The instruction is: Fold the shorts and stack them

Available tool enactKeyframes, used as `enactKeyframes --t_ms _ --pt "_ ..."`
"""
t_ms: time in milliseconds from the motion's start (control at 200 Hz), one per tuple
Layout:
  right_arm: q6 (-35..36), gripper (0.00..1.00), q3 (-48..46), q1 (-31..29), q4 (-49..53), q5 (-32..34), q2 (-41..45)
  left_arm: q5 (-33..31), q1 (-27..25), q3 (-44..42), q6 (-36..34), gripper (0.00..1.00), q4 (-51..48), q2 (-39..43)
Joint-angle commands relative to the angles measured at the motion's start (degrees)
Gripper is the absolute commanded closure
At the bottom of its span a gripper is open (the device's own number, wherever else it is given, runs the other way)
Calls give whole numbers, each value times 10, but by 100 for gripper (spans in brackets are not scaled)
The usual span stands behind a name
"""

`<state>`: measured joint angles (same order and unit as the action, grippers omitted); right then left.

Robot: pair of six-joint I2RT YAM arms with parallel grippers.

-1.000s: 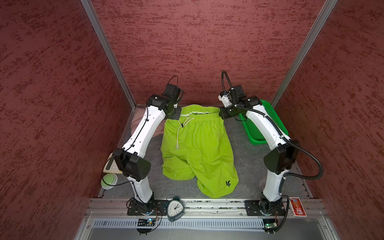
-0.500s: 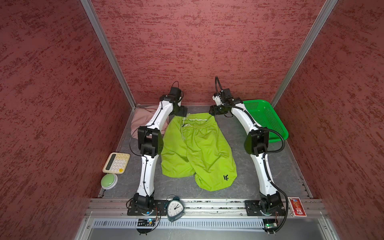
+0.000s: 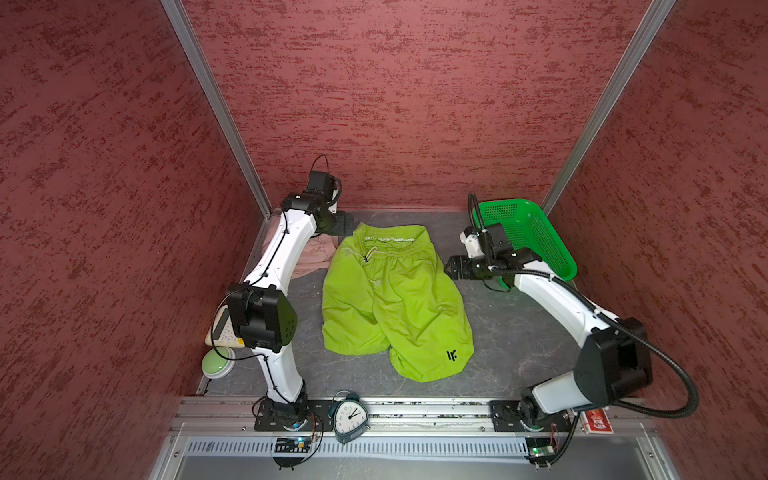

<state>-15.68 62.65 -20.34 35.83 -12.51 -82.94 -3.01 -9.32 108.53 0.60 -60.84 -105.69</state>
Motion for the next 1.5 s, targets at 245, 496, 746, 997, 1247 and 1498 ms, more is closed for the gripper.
enactKeyframes --t_ms 245,496,746,997,1247,1498 --pt "-105 22 -141 -37 -84 46 22 87 -50 24 -36 1 10 -48" --pt "-93 50 -125 -32 -151 83 -94 64 -35 -20 -27 1 13 -47" --pt "-57 100 1 3 -165 87 -222 67 -14 -111 4 1 58 19" --pt "-24 100 258 77 -132 93 -387 136 -18 -285 92 1 121 134" --pt "4 49 381 88 -109 -3 -386 115 -34 -386 112 1 140 234" --pt "-24 27 84 9 -134 -12 -101 28 6 -218 2 1 210 92"
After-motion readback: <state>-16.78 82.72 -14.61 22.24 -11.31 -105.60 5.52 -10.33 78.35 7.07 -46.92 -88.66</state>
